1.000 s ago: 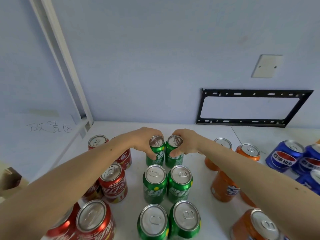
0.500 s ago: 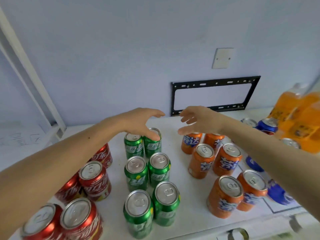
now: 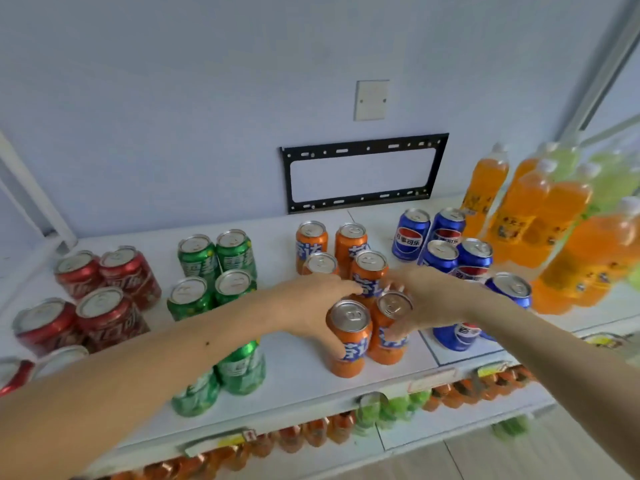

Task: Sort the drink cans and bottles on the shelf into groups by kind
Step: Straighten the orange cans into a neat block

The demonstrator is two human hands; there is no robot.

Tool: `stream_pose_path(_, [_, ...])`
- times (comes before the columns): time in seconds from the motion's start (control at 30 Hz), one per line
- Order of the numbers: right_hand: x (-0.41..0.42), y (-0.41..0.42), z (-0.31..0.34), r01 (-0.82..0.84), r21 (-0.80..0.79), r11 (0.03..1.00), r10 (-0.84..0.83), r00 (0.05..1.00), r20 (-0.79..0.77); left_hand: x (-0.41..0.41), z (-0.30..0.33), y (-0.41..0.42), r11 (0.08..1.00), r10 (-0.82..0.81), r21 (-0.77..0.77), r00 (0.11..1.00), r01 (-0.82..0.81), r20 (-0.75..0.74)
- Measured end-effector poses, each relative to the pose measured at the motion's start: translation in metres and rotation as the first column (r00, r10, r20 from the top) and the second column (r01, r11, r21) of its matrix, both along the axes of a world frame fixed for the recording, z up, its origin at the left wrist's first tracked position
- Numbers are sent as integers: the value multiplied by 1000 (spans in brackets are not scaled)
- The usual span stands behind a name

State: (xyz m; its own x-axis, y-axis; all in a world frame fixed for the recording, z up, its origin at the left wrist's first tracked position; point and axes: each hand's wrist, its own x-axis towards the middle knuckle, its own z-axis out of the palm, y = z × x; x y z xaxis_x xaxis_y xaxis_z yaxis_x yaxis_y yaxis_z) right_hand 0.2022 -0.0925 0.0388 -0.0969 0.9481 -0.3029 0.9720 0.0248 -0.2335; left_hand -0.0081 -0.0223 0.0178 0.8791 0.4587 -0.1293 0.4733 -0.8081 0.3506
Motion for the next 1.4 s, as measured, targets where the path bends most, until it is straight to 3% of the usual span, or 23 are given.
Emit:
stream_pose_path(0.23, [6, -2, -23, -133, 45, 990, 135, 990, -40, 13, -34, -35, 954, 293, -86, 953, -287, 75])
stream_pose_path(0.43, [4, 1, -25, -226, 68, 972, 231, 970, -77, 9, -32, -46, 902, 417, -149, 906, -404, 66])
stream_pose_path(1.03, [6, -4, -23, -227, 48, 973, 231, 965, -126, 3, -18, -45, 928, 341, -157, 940, -338, -10])
stream_pose_path(1.23, [37, 16, 22, 65, 51, 997, -43, 932, -361, -15, 35, -8, 880, 459, -227, 872, -418, 172])
stream_pose_path(1.3, [35, 32, 19, 154, 107, 982, -108, 930, -351, -12, 36, 9, 885, 462, -171, 863, -434, 203])
stream_pose_path(1.4, [24, 53, 0, 187, 125, 974, -144, 945, -294, 5, 19, 28, 893, 450, -74, 886, -444, 110])
